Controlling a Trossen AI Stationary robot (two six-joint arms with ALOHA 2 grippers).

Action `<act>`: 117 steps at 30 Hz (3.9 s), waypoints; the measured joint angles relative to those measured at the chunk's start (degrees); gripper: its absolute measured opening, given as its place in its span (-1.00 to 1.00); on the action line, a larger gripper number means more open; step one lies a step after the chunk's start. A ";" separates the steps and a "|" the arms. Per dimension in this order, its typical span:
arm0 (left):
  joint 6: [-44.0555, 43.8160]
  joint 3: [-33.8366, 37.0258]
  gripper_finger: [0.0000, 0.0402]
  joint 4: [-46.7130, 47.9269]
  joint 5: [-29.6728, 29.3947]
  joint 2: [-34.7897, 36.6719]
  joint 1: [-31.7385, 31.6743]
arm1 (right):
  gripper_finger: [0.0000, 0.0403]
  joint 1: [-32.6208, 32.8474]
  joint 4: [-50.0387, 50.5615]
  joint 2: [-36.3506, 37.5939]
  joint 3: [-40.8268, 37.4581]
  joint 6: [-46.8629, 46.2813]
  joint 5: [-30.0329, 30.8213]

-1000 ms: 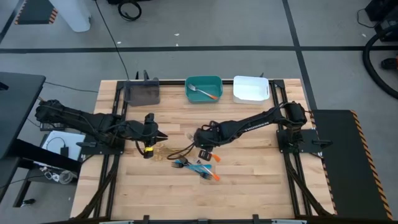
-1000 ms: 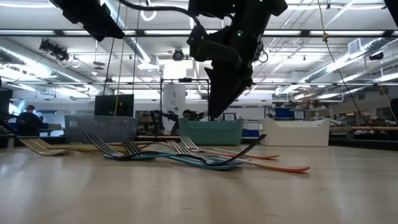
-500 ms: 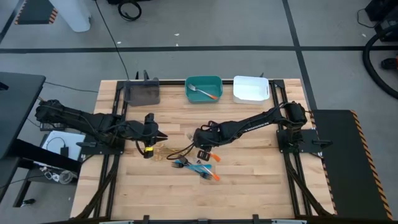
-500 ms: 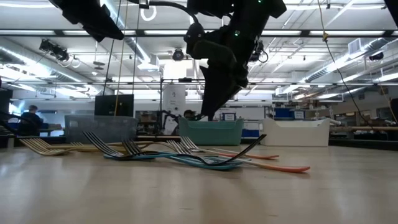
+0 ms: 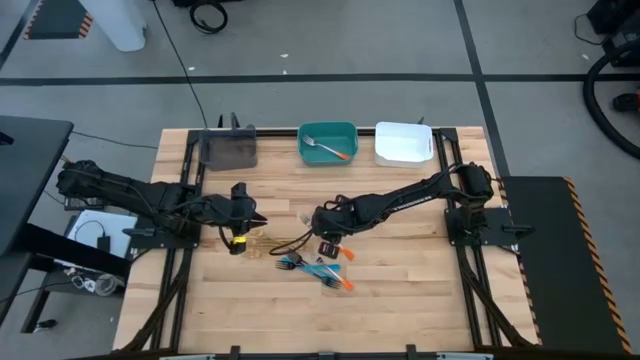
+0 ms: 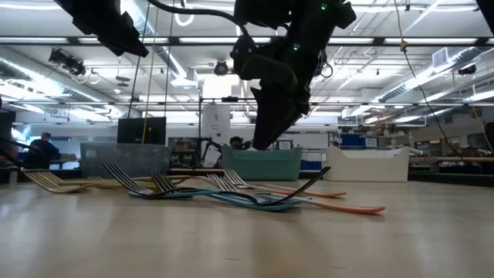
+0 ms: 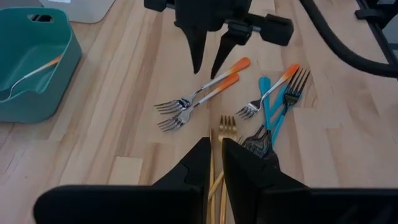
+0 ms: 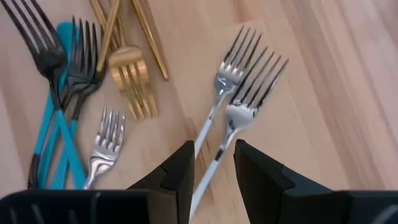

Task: Sort silverware by color (type)
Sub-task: Put the orange fork into the blue bin

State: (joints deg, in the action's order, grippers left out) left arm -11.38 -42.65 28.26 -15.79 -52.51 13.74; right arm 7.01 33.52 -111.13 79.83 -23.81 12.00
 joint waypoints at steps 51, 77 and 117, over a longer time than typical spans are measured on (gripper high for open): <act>0.00 0.00 -0.75 -0.57 -0.02 0.00 0.00 | -0.63 1.66 -20.46 -0.11 -17.59 -6.19 5.76; 0.74 0.00 -0.75 -0.57 -0.02 0.00 0.00 | -0.91 0.54 -20.00 -0.11 -17.59 -3.11 2.24; -0.04 -0.02 -0.75 1.02 0.00 0.00 0.00 | -0.91 -3.58 -8.24 3.99 -11.37 8.36 0.85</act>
State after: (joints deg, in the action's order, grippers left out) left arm -11.42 -42.68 29.27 -15.79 -52.51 13.74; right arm 3.43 25.28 -107.14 68.47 -15.46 12.86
